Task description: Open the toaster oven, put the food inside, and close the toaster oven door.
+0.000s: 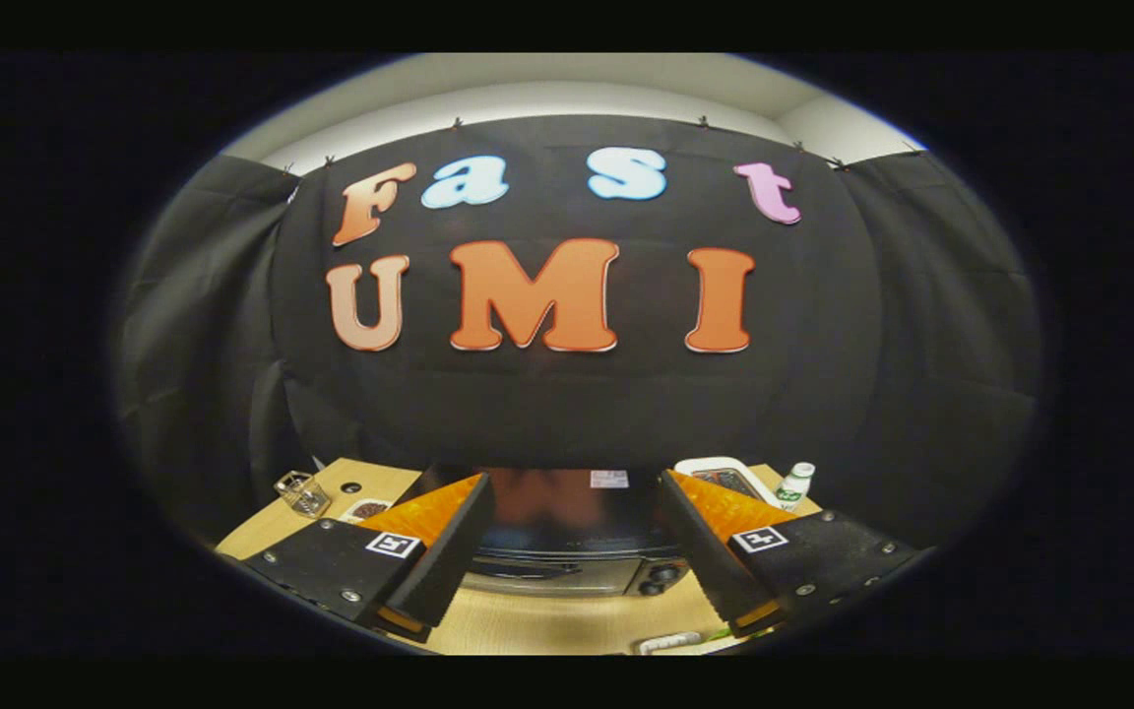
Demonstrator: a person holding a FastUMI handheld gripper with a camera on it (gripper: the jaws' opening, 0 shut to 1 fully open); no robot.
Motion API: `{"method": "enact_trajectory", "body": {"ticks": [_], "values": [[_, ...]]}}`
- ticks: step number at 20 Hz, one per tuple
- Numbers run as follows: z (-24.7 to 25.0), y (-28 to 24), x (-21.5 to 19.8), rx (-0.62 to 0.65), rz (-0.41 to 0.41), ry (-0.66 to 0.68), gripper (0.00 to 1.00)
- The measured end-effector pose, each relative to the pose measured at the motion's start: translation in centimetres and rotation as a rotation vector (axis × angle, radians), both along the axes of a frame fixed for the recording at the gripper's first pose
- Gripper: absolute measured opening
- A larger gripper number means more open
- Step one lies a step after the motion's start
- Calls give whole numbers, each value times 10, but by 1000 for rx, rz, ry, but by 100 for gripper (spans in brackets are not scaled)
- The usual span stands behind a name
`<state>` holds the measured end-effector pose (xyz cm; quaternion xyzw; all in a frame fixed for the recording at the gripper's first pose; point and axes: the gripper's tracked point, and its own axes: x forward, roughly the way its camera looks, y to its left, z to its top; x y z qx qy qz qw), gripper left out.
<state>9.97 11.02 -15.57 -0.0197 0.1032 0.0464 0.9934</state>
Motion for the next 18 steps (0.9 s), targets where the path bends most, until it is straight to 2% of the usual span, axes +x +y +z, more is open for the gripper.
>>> {"method": "enact_trajectory", "body": {"ticks": [3, 8, 11, 14, 18], "values": [[-52, 22, 13, -53, 16, 78, 99], [-110, 48, 21, -67, 39, 172, 99], [-133, 48, 18, -77, 27, 244, 100], [-134, 49, 19, -16, 29, 266, 99], [-137, 47, -3, -50, 43, 342, 99]]}}
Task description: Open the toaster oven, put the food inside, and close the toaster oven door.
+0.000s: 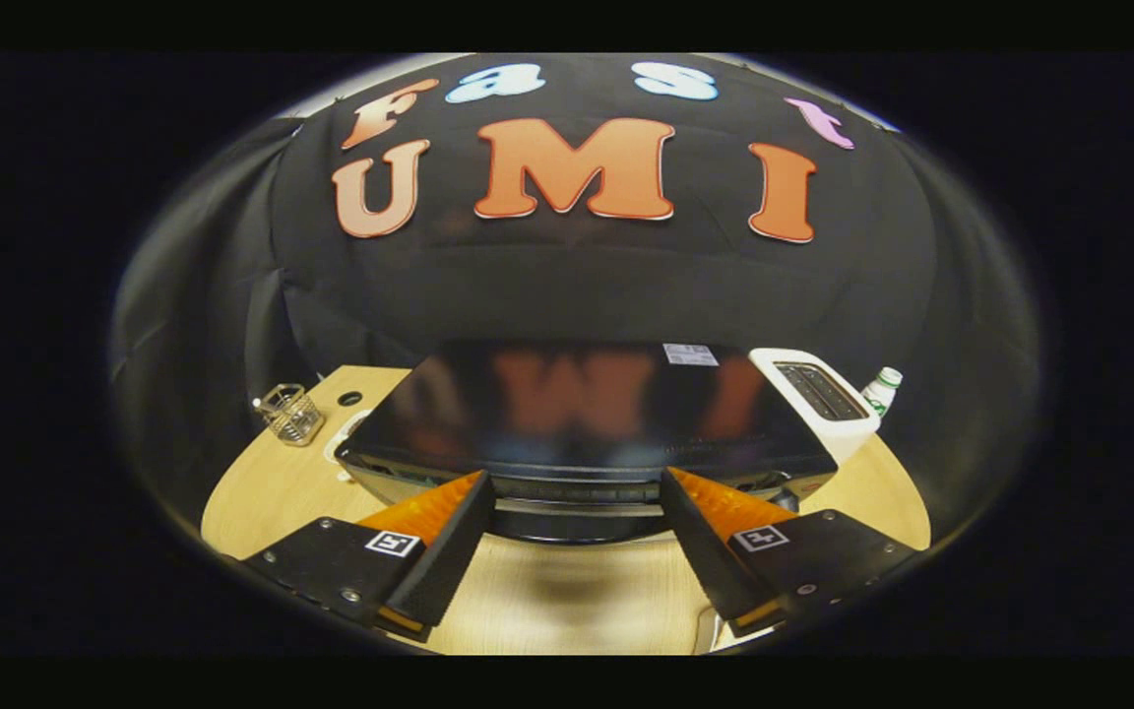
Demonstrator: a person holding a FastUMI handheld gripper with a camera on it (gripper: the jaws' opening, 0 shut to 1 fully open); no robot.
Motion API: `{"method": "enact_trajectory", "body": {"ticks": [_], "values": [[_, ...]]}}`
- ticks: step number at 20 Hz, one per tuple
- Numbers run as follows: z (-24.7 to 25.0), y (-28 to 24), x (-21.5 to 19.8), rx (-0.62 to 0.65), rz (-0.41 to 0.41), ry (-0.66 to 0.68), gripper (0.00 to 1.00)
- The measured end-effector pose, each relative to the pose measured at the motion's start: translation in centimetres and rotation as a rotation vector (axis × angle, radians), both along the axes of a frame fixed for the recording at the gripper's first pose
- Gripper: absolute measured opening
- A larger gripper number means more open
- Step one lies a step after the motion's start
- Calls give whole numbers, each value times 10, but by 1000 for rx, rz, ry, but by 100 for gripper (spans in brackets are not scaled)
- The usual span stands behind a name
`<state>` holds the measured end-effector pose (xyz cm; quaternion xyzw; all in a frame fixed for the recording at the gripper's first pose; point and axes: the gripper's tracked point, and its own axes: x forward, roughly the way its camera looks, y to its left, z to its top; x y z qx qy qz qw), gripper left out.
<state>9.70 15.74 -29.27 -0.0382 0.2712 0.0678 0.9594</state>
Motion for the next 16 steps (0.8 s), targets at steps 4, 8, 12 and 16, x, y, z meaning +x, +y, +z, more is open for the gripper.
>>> {"method": "enact_trajectory", "body": {"ticks": [4, 8, 12, 16], "values": [[-9, -4, -39, -24, 12, 27, 100], [-29, -8, -77, -37, 24, 40, 100], [-64, -11, -110, -14, 38, 108, 100], [-106, -14, -126, 37, 16, 199, 100]]}}
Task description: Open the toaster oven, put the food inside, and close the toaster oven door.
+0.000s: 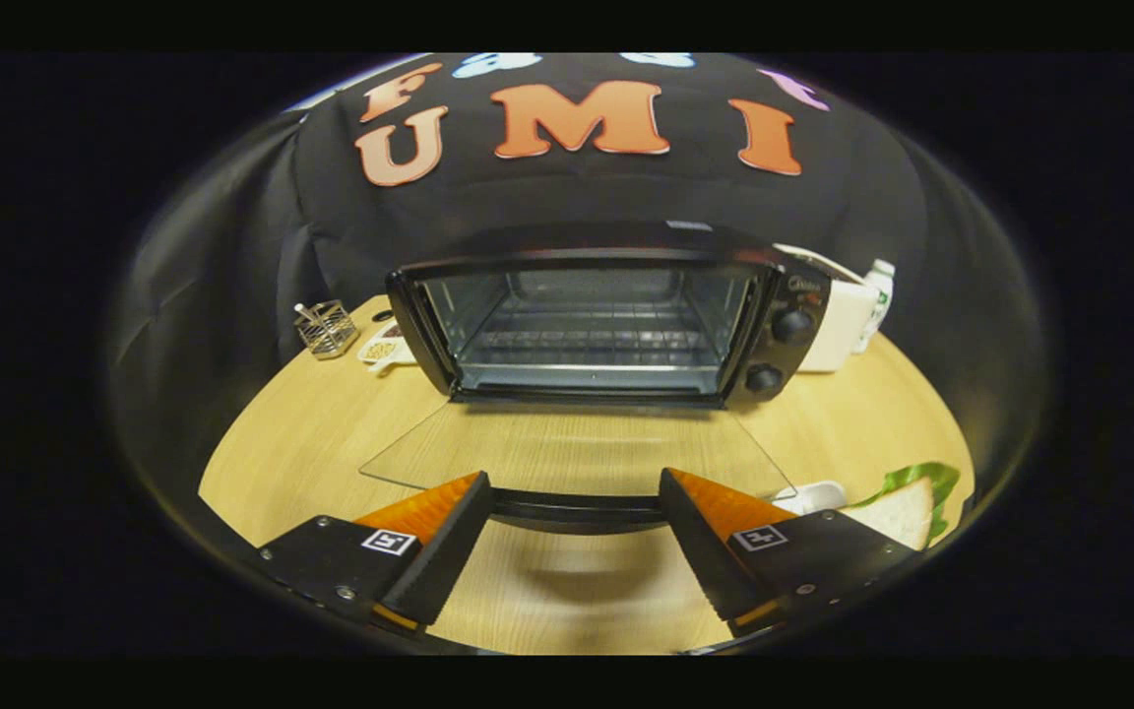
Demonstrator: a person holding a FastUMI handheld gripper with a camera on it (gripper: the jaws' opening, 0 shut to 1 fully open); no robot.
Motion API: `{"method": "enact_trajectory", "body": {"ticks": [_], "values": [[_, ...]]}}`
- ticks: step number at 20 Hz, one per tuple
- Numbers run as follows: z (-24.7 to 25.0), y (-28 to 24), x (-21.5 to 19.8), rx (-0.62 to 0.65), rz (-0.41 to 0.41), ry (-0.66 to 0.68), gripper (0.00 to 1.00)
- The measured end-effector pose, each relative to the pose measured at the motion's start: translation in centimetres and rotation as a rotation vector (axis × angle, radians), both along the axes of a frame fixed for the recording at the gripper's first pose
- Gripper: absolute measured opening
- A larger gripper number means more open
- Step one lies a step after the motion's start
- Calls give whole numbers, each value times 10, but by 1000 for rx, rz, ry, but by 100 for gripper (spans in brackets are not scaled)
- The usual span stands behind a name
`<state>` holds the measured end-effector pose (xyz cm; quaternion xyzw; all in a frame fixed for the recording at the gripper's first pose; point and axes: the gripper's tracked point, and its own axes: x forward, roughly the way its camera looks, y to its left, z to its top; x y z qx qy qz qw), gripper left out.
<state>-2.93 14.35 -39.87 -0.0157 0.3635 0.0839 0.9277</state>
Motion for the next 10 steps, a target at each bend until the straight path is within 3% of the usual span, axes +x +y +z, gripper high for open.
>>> {"method": "enact_trajectory", "body": {"ticks": [5, 10], "values": [[-42, -6, -11, -39, 22, 72, 100], [-29, -9, -11, 8, 36, 83, 100]]}}
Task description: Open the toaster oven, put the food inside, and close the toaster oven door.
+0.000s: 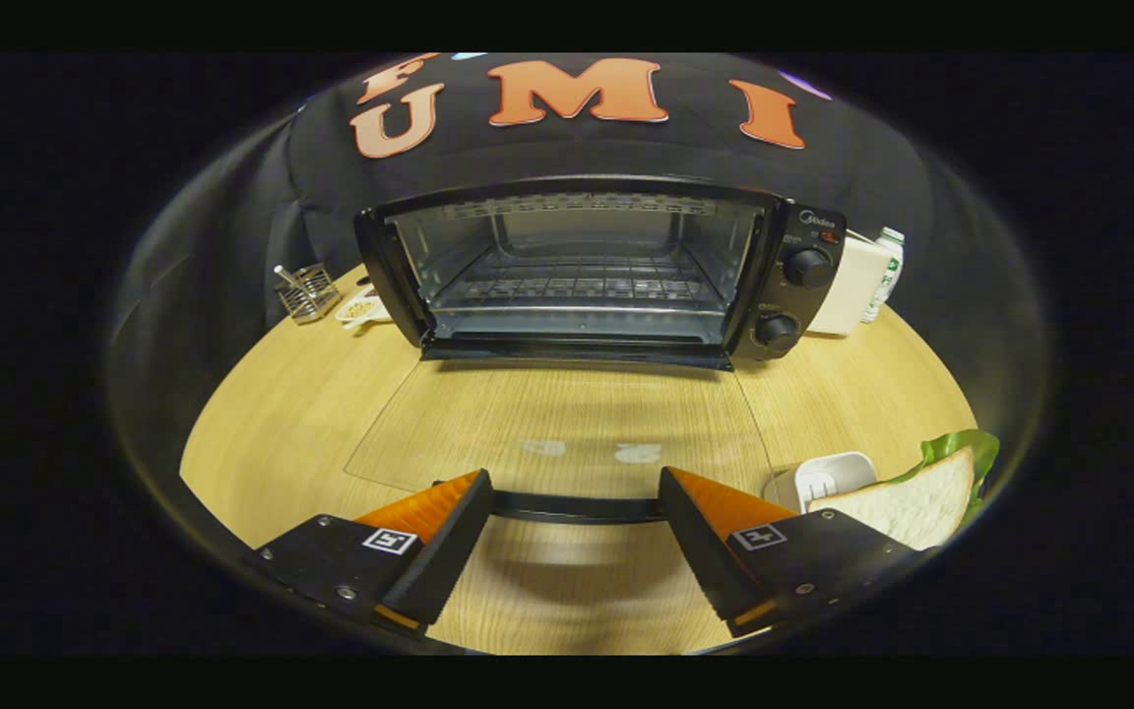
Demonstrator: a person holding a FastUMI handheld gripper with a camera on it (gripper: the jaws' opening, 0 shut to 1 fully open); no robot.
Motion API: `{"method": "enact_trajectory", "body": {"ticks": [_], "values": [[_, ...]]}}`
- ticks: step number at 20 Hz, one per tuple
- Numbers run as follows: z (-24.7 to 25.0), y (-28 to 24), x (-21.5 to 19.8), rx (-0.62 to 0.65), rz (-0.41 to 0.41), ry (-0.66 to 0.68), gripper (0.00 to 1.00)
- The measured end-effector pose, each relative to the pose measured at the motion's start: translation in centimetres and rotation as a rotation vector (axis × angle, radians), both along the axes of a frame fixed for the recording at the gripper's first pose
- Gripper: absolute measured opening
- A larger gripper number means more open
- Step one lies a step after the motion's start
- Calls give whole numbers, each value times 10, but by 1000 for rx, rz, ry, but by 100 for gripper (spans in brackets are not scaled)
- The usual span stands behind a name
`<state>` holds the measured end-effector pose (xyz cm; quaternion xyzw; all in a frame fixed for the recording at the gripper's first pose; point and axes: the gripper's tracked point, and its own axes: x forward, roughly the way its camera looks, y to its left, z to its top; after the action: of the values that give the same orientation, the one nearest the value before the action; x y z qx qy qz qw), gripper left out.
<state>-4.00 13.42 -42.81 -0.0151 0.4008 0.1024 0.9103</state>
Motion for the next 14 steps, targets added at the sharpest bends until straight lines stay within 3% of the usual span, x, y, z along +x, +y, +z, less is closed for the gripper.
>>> {"method": "enact_trajectory", "body": {"ticks": [5, 10, 14], "values": [[63, -50, 5, 83, 0, -38, 100], [119, -146, 12, 107, -104, -95, 99], [131, -214, 4, 127, -172, -69, 99]]}}
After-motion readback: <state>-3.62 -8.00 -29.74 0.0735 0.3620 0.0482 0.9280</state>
